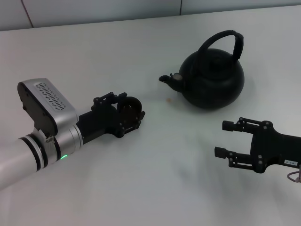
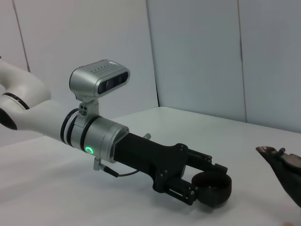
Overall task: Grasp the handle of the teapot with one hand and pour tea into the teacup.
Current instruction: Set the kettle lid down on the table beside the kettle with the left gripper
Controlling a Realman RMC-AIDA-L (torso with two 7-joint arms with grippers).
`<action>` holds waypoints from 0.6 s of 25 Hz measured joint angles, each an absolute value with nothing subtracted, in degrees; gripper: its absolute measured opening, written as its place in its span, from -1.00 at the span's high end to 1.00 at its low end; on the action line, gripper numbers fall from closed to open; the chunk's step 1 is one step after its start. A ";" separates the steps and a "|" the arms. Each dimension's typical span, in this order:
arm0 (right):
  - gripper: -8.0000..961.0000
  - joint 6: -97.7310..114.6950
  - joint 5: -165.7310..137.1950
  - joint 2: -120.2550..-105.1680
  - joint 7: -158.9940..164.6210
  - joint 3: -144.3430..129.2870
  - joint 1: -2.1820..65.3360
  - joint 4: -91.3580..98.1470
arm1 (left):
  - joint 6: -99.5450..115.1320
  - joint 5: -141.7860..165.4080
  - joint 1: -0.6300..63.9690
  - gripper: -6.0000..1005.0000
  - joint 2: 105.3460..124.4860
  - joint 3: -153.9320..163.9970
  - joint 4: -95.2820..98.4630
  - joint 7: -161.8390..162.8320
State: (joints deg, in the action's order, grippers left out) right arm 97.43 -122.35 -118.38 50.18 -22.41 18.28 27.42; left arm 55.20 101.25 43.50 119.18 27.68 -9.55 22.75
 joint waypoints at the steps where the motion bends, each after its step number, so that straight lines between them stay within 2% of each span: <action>1: -0.51 97.44 -122.35 -118.39 50.18 -22.41 18.28 27.42 | 54.98 101.25 43.46 -0.53 119.18 27.68 -9.61 22.75; 15: -0.51 97.40 -122.52 -118.38 50.18 -22.41 18.28 27.42 | 54.70 101.25 43.20 -0.60 119.18 27.68 -9.67 22.71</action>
State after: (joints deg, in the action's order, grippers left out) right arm 97.40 -122.53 -118.38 50.19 -22.41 18.28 27.42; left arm 54.70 101.25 43.20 119.18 27.68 -9.67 22.71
